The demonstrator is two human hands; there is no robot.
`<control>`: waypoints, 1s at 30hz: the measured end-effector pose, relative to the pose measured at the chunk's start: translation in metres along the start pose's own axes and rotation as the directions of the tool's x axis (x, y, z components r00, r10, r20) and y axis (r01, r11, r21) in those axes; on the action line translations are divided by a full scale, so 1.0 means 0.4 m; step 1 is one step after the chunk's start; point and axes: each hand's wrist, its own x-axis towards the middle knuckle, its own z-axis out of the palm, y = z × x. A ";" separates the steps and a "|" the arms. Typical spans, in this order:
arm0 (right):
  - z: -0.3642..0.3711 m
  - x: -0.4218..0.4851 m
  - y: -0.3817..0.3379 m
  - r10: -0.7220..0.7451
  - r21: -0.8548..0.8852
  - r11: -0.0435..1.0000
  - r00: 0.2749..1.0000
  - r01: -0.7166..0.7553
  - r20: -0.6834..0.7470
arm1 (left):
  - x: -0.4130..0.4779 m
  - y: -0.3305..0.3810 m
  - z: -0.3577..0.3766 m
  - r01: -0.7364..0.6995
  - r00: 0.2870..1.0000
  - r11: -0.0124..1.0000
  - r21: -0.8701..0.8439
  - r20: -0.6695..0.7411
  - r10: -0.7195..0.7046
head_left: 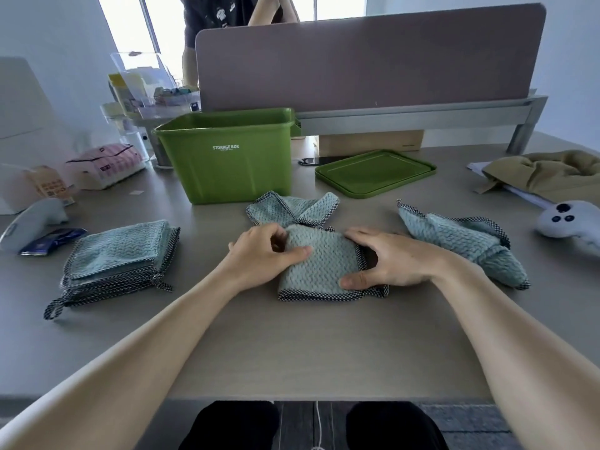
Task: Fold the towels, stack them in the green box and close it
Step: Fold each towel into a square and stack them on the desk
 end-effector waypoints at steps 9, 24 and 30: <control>0.012 0.005 0.008 -0.025 0.098 0.995 0.999 0.029 -0.045 | -0.010 0.002 0.003 -0.240 0.931 0.886 -0.397 0.165 0.326; 0.041 0.026 -0.056 0.088 0.832 0.449 0.910 0.326 -0.404 | -0.043 0.007 -0.044 -0.167 0.932 0.637 -0.752 0.091 0.351; 0.054 0.032 -0.118 0.004 0.740 0.535 0.874 0.409 -0.486 | -0.067 -0.032 -0.101 -0.152 0.960 0.692 -0.706 0.061 0.273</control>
